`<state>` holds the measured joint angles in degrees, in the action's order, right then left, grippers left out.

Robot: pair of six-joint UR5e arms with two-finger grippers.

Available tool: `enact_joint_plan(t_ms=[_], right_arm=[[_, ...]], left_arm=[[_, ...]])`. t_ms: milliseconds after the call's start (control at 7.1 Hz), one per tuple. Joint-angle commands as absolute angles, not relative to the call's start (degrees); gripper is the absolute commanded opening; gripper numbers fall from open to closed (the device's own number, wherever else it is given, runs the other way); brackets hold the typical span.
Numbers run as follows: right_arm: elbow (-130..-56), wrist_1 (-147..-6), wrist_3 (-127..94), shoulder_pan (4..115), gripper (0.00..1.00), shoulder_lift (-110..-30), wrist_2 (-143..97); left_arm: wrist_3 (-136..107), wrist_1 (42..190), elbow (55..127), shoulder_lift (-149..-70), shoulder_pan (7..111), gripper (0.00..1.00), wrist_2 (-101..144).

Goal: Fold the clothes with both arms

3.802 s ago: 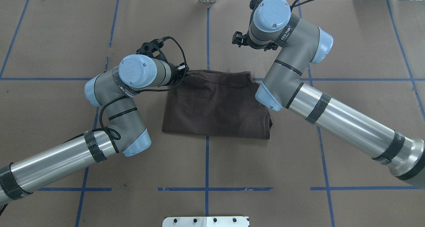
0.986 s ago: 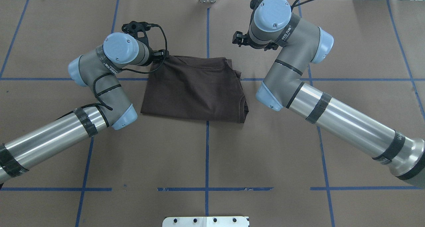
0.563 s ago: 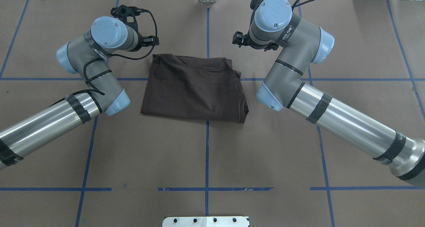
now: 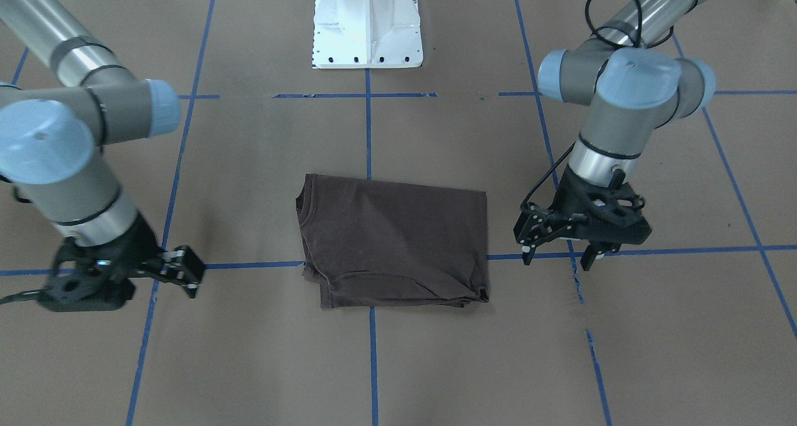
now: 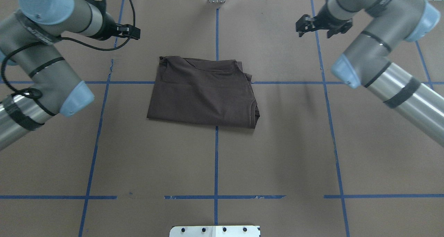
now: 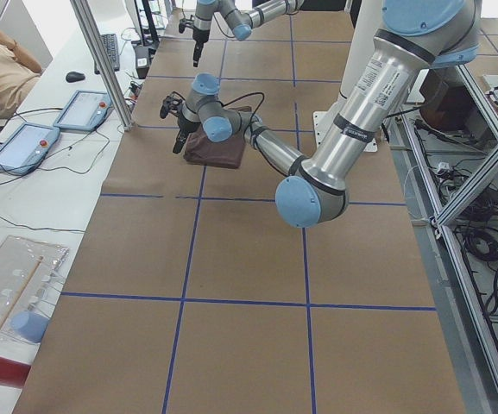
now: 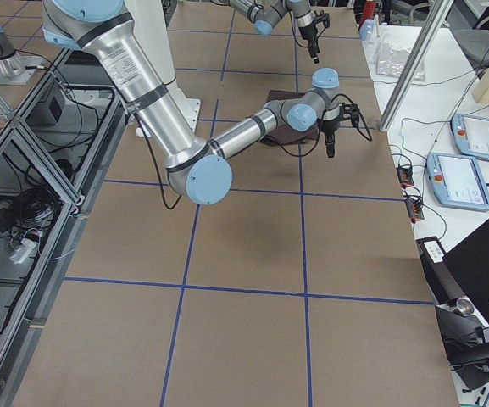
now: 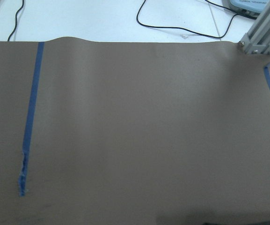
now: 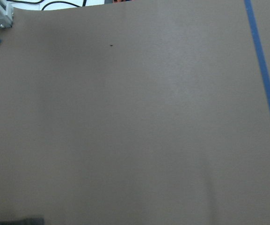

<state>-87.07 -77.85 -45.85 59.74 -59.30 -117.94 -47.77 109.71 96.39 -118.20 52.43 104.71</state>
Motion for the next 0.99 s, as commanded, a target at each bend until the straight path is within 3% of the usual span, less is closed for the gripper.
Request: enact_joint_plan(t_ms=[0,141,422,845], right_arm=[[-96.04,-88.80,-19.44,74.38,1.00,-70.63,-125.06],[-96.93,-94.34,-12.29,79.49,1.00,-71.71,-126.11],[-97.82,-96.60,-5.90,81.65,1.00,-82.90,-126.74],[-100.01,-91.78,-6.07,83.05,1.00,-94.01,-130.84]], left_arm=[[-33.56,100.30,111.15,-106.84,59.55,1.00,109.56],[-23.48,100.54,111.79,-101.91,65.68,1.00,114.56],[-15.99,100.90,110.14,-92.33,72.14,1.00,119.79],[-6.49,100.20,101.64,-88.88,84.61,1.00,129.74]])
